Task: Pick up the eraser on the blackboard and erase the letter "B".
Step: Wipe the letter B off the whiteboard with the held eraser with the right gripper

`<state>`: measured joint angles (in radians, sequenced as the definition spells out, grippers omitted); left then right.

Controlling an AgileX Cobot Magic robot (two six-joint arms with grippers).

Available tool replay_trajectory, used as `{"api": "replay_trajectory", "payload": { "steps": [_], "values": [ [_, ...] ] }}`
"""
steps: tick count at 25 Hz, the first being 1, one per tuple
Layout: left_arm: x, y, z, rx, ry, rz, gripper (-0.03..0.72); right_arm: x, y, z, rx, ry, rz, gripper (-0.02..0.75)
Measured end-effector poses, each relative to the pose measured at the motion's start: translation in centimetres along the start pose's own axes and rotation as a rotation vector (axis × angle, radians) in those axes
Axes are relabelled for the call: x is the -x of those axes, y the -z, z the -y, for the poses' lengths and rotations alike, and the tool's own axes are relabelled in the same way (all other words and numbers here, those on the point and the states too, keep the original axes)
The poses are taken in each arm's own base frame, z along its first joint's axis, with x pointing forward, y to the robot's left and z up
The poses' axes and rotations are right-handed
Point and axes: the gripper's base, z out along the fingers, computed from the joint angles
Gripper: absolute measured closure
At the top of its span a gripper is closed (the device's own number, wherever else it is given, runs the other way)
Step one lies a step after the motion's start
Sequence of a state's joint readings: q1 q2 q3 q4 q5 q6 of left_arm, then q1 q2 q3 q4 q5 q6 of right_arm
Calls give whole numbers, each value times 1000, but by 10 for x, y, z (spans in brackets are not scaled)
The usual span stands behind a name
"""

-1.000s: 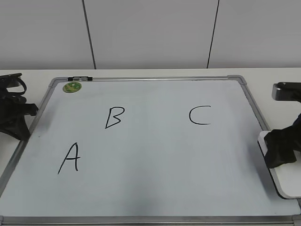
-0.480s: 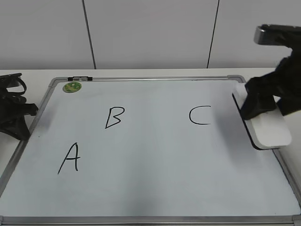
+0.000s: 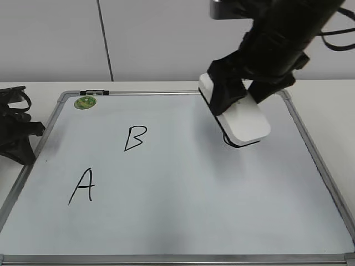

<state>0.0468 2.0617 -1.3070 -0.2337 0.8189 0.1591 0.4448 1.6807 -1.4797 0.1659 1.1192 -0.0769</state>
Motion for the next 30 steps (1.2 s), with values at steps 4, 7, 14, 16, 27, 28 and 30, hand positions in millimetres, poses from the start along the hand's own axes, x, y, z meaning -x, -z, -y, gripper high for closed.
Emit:
{"api": "replay_trajectory", "payload": {
  "steps": [4,7,14,16,27,28,30],
  "values": [
    [0,0,0,-1,1,0,680,26,-18,-21,2,76,-31,190],
    [0,0,0,-2,1,0,680,44,-31,-34,13,113,-61,190],
    [0,0,1,-5,4,1,680,87,-77,-53,1,174,-39,190],
    [0,0,1,-5,3,1,680,94,-91,-56,-4,183,-40,188],
    [0,0,1,-5,2,-1,680,111,-149,-55,-9,182,-62,186],
    [0,0,1,-5,2,-1,680,110,-154,-54,-9,181,-71,186],
    [0,0,1,-5,2,-1,680,109,-161,-53,-10,180,-85,186]
  ]
}}
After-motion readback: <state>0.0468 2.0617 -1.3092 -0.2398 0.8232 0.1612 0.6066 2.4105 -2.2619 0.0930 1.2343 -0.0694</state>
